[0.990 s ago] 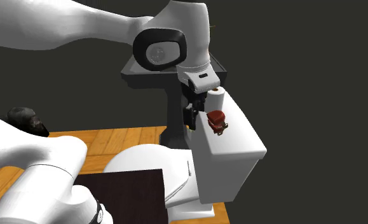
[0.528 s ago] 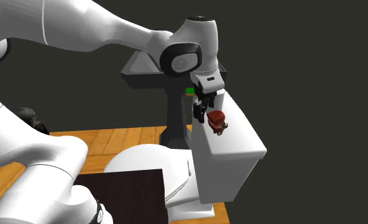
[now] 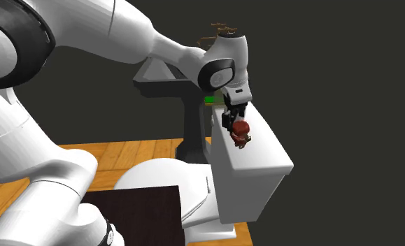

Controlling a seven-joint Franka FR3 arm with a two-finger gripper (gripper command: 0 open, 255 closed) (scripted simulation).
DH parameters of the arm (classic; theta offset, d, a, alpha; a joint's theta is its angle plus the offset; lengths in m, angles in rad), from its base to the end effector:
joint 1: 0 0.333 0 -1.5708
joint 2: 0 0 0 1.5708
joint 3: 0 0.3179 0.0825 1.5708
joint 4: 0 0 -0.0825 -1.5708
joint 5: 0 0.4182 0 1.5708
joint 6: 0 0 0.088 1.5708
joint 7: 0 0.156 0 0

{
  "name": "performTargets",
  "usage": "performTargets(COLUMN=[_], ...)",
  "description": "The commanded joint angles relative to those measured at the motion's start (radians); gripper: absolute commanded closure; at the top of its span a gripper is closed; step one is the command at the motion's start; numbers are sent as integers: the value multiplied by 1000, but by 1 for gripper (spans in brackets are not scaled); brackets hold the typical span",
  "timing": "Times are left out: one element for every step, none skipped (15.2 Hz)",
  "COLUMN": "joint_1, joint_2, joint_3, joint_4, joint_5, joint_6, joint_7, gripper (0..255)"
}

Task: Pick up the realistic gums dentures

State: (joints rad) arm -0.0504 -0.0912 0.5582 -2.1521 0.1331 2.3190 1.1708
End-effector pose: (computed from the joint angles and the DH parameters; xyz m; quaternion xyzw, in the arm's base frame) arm 0.5085 0.2935 0.3966 -0.9253 0.3576 -0.0596 0.1111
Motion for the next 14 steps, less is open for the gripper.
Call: performTargets(joint_1=[-1,0,0,0,0,0,0,0,0,0,0,0,0,0], joint_2=[19,26,32,39,43,43,43,41,40,40,40,40,41,40], joint_3=[3,4,5,6,7,7,7,7,7,7,7,7,7,7], joint_4=[-12,-20,-28,-35,-40,-40,-40,-41,-42,-42,-42,-42,-42,-42], joint_5=[-10,-13,-17,-20,-23,-23,-23,-22,-21,-21,-21,-21,-21,-21], joint_6=[29,43,57,70,78,78,78,78,78,78,78,78,78,78], joint_7=[8,9,11,14,15,15,15,14,13,14,14,14,14,14], gripper=[0,0,0,0,0,0,0,255,255,255,255,255,255,255])
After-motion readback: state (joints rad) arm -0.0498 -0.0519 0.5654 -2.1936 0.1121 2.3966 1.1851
